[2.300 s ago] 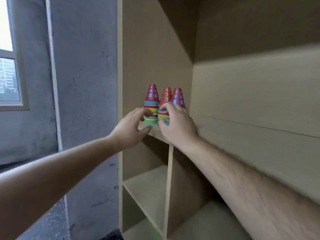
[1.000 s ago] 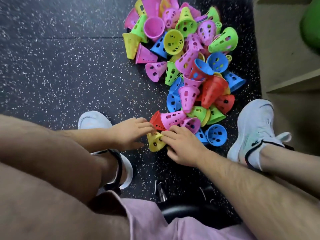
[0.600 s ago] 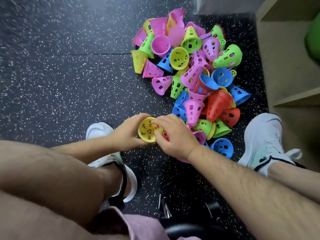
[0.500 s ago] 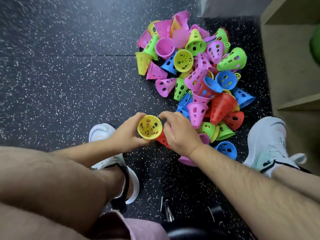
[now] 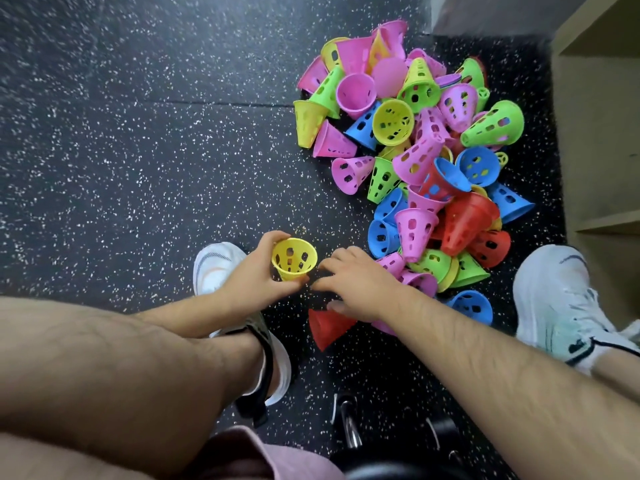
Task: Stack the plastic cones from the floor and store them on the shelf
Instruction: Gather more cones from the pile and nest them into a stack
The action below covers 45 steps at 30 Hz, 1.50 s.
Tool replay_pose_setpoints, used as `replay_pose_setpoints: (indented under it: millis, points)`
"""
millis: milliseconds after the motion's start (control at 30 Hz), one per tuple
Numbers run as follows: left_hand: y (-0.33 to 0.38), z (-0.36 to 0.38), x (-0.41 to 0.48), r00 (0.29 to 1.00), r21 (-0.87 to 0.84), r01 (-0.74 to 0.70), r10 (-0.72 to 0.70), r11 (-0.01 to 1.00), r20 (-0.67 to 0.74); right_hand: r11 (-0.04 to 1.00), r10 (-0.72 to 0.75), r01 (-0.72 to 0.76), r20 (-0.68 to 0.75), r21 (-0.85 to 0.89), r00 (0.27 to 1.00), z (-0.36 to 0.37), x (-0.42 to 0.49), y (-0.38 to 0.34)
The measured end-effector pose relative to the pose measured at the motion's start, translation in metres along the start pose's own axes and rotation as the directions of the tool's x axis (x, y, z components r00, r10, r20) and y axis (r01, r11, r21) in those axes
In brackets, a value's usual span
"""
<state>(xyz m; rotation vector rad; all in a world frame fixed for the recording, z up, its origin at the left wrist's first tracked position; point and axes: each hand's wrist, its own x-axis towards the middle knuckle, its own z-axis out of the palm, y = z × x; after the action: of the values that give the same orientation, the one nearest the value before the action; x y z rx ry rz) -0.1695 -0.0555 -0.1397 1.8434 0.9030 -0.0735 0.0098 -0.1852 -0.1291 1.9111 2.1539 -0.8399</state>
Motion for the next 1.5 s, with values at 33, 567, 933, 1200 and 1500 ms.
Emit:
replay_pose_setpoints:
  millis: [33,567,933,1200,1500]
  points:
    - [0.0,0.0,-0.001,1.0,-0.002,0.006,-0.006,1.0,0.001,1.0,-0.013,0.013,0.003,-0.011,1.0,0.002,0.001,-0.003]
    - [0.0,-0.003,0.003,0.999,0.013,0.028,-0.028,1.0,0.045,0.905,-0.4,0.424,0.286,-0.025,0.871,0.047,-0.045,-0.024]
    - [-0.001,-0.002,0.004,0.997,0.054,0.022,-0.026,0.998,0.07,0.931,-0.366,0.36,0.16,0.069,0.917,0.042,-0.057,-0.014]
    - [-0.005,-0.002,0.005,0.998,0.058,-0.002,-0.002,0.998,0.061,0.961,-0.152,0.18,-0.144,0.208,0.978,0.023,-0.053,-0.013]
    - [-0.007,0.0,0.007,0.99,0.068,-0.045,0.035,0.997,0.134,0.83,0.432,-0.059,-0.573,0.554,0.696,-0.013,-0.035,0.004]
